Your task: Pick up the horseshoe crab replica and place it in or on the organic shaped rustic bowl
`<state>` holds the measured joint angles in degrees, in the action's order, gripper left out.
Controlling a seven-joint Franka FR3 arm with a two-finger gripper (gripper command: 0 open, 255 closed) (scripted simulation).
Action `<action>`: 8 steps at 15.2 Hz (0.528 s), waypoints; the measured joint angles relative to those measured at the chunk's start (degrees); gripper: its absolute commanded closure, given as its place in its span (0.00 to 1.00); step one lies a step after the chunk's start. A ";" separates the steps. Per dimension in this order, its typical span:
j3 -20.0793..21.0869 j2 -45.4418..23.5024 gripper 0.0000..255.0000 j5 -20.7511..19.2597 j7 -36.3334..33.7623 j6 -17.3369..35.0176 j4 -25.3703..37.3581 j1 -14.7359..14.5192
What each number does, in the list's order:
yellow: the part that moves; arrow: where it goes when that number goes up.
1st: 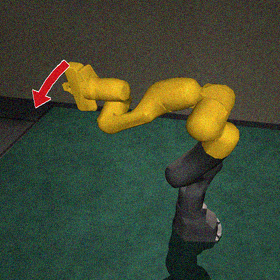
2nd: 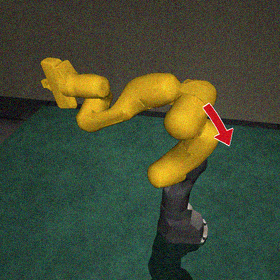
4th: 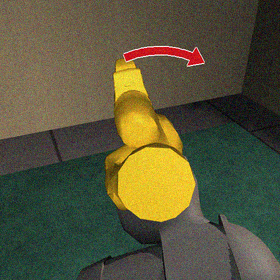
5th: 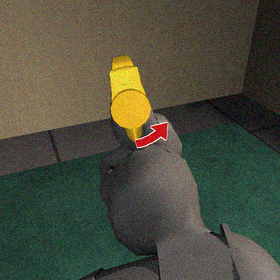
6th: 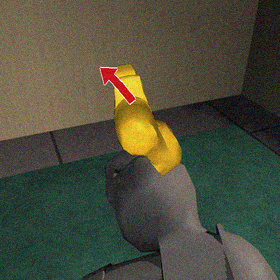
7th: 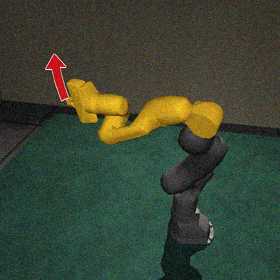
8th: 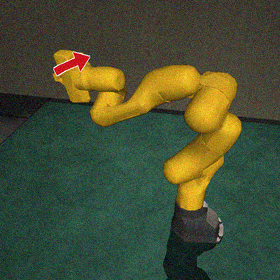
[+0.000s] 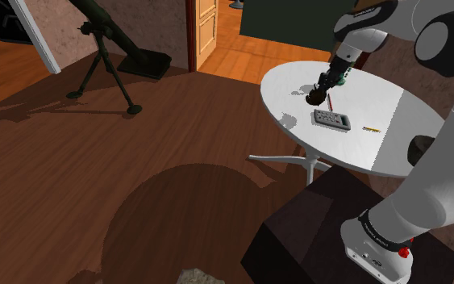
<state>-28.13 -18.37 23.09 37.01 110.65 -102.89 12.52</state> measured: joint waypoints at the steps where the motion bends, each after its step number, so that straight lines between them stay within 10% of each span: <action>1: -0.05 0.23 1.00 -0.17 -0.25 -0.49 0.35 -0.04; 8: -0.50 2.16 1.00 -1.63 -2.00 -4.90 3.34 -0.22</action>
<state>-28.63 -16.21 21.46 35.00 105.75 -99.55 12.29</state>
